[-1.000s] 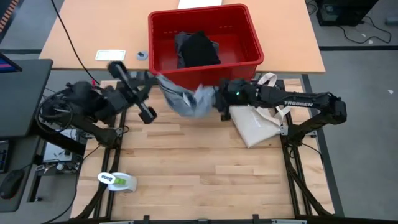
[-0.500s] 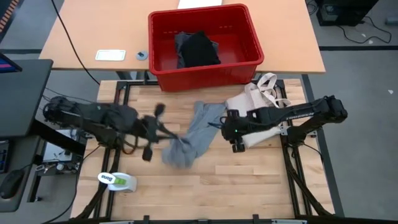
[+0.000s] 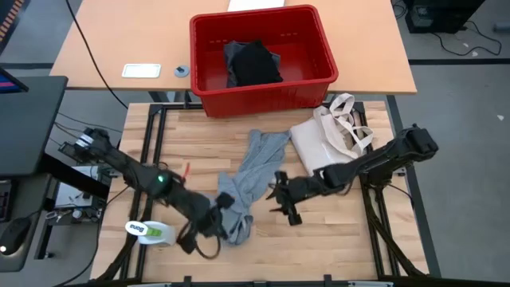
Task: Fold Laundry from Bin
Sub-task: Fold the gray shirt
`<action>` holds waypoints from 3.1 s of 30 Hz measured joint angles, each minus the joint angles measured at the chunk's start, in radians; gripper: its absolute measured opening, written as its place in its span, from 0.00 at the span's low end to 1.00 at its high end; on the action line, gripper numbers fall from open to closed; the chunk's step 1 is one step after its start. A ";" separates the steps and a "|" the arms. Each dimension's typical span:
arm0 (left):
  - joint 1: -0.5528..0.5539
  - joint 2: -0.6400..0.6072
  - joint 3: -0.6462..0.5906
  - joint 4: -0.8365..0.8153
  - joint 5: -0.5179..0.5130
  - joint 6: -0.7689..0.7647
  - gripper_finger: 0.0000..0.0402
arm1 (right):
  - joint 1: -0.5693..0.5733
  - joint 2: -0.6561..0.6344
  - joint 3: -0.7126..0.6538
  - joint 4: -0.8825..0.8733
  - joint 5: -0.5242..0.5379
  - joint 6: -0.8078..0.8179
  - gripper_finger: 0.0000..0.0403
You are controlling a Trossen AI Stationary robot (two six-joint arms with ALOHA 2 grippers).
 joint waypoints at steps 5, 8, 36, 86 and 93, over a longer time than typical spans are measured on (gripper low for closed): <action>-0.053 0.090 0.000 0.001 0.002 -0.145 0.02 | 0.060 0.153 0.011 0.141 0.008 -0.002 0.51; -0.084 0.149 0.000 0.020 -0.008 -0.271 0.04 | 0.080 0.235 0.072 0.149 0.034 -0.013 0.53; -0.033 0.395 -0.001 -0.491 -0.564 -0.455 0.45 | 0.116 0.431 0.191 0.182 0.273 0.025 0.53; 0.005 0.428 0.094 -0.111 -0.828 0.303 0.03 | 0.410 0.131 0.189 -0.370 0.450 0.620 0.36; 0.101 0.474 0.095 0.525 -0.472 0.482 0.03 | 0.544 0.068 0.189 -0.528 0.661 0.780 0.36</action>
